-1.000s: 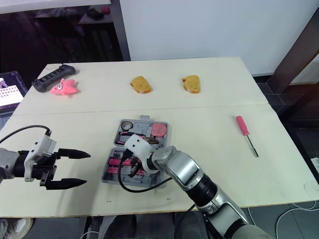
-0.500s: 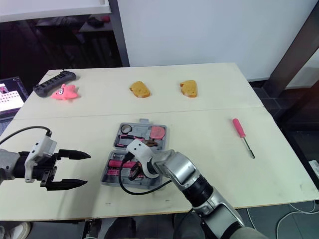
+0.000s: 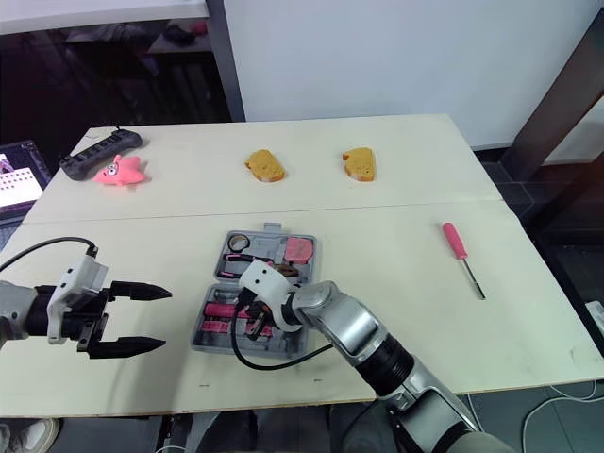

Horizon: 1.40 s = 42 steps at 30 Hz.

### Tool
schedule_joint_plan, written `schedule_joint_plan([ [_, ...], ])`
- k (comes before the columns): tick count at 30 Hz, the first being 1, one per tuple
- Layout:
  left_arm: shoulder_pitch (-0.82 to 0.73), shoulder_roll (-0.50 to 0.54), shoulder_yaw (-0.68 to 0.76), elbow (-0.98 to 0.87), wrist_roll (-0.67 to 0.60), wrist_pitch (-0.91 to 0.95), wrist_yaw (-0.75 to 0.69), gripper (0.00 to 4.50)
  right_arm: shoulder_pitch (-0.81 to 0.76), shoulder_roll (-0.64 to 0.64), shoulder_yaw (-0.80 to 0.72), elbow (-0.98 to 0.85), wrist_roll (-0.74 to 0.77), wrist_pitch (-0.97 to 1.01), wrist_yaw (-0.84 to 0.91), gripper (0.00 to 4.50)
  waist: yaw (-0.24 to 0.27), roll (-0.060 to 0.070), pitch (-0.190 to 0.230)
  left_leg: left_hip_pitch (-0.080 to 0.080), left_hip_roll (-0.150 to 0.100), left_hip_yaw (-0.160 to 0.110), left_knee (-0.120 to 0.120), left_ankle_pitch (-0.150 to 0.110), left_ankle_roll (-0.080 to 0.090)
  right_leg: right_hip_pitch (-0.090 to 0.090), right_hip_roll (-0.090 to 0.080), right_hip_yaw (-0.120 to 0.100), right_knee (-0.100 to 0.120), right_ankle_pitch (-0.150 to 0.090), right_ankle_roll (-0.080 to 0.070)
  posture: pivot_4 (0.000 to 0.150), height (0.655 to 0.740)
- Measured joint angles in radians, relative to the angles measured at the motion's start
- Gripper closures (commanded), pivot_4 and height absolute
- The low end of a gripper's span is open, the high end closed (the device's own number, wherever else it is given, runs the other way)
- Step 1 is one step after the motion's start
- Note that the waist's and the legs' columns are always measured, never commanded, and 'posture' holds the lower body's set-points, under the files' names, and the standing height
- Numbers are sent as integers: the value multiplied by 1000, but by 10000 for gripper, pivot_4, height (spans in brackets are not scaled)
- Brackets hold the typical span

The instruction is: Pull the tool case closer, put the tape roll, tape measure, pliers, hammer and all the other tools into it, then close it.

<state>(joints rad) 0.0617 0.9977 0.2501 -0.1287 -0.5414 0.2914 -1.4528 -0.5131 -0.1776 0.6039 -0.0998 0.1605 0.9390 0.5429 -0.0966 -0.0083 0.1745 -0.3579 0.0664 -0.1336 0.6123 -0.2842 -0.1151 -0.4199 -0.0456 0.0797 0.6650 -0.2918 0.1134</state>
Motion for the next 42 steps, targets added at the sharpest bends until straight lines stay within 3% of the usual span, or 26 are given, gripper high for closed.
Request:
schedule_joint_plan([
  [14,3,0,0,-1,0,3,0,0,-11,33,-22,22,1,107,-15,44893,1,0,-1,3,0,0,0,0,0,4,0,0,-1,0,-1,1500,7400],
  [24,15,0,4,-14,-4,5,12,0,-9,35,0,73,-4,82,-16,44893,1,4,-17,21,0,1,-3,-4,7,22,-1,0,-5,-10,-2,1500,7400],
  [32,11,0,8,-10,-4,4,17,0,7,35,8,84,-13,32,-11,44893,-1,6,-25,21,0,1,-4,-4,7,22,0,0,-6,-10,-2,1500,7400],
  [38,8,-1,9,23,-4,1,22,0,83,-18,-29,-16,-10,-63,11,44893,4,2,-15,14,0,1,-4,-4,7,14,-1,0,-6,-8,-5,1500,7400],
  [42,4,-27,30,87,-3,-25,42,0,119,-85,-172,-224,34,-142,37,44893,4,2,1,-7,0,0,0,-3,4,-4,0,0,-3,-3,0,1500,7400],
])
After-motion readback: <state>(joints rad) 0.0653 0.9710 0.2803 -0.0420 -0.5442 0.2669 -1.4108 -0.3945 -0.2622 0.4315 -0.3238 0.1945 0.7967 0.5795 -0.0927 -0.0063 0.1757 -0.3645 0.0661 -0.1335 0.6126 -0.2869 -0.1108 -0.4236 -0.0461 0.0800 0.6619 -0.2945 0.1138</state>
